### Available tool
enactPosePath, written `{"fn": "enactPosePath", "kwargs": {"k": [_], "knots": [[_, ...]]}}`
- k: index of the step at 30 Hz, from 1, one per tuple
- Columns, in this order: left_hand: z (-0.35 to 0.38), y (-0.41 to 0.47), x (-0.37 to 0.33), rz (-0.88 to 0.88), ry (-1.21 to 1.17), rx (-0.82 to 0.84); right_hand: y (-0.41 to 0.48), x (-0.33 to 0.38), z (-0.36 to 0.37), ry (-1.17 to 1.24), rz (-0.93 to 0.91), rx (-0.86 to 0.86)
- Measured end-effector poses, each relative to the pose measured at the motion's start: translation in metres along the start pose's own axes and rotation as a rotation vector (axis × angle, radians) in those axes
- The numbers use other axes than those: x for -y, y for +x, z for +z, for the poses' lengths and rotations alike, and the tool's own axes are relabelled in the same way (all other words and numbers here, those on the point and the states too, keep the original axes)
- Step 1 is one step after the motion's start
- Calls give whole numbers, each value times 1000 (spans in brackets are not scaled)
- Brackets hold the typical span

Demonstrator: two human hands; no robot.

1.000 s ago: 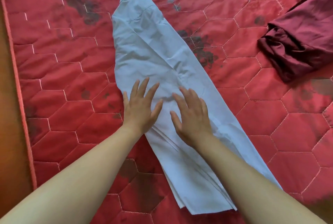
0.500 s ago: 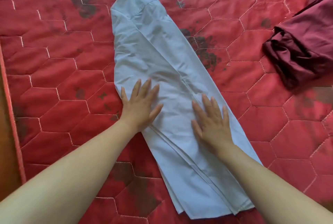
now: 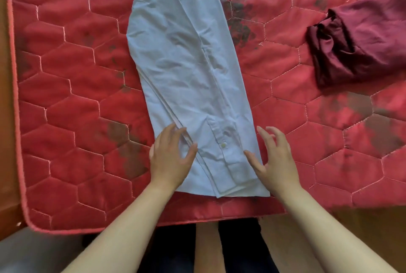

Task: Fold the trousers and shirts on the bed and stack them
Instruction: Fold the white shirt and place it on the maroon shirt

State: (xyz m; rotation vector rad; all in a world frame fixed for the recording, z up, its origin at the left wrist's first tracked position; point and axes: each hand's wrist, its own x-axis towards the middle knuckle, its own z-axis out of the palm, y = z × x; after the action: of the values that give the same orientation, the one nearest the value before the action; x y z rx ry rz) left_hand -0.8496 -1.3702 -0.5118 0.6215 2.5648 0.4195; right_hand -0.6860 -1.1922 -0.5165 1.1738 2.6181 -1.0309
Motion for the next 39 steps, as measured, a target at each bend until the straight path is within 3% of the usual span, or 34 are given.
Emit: {"fn": "enactPosePath", "kwargs": {"k": [4, 8, 18, 24, 31, 39], "knots": [[26, -34, 2, -233, -72, -103, -14, -22, 10, 8, -47, 44], [39, -44, 1, -347, -90, -153, -18, -23, 19, 74, -81, 9], [32, -42, 2, -366, -370, -84, -25, -4, 35, 190, 10, 83], [-6, -77, -14, -375, -384, -68, -56, 26, 2, 155, -4, 189], [-87, -98, -44, -322, -511, -103, -71, 69, -89, 133, 10, 2], [-159, 31, -55, -254, -673, -161, 49, 151, -131, 262, 27, -181]]}}
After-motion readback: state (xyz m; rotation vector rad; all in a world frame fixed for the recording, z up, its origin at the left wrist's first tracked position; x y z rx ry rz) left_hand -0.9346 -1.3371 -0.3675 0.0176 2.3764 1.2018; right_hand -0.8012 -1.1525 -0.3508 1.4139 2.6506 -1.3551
